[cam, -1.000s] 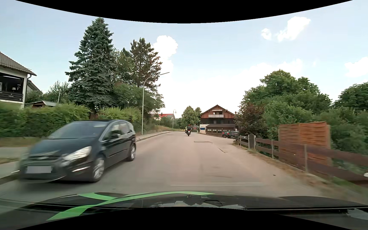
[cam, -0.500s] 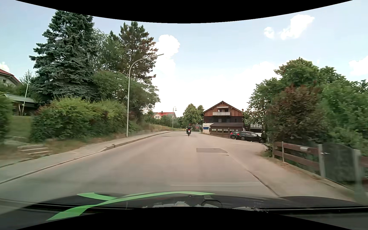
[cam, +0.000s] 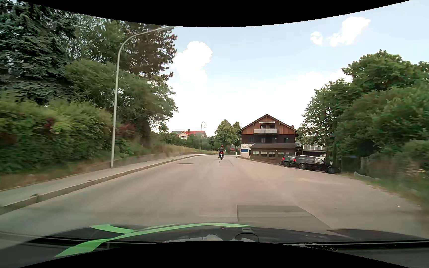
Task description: Follow the waypoints while adhering to traffic rules and regulations
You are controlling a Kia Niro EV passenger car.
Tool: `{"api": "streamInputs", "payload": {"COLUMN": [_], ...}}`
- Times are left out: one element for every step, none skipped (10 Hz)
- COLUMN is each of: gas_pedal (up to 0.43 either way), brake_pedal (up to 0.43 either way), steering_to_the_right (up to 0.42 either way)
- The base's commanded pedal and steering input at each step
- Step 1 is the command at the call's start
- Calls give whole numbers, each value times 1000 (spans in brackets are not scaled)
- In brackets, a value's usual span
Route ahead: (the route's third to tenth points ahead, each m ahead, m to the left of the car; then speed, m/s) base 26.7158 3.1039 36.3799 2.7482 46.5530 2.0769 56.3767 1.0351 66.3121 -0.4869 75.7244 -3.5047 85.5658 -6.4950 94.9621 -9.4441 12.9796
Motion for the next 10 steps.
{"api": "streamInputs", "payload": {"gas_pedal": [118, 118, 110, 110, 110, 110, 110, 110, 110, 87], "brake_pedal": [0, 0, 0, 0, 0, 0, 0, 0, 0, 0], "steering_to_the_right": [-9, -9, -9, -9, -9, -9, -9, -8, -8, -6]}}
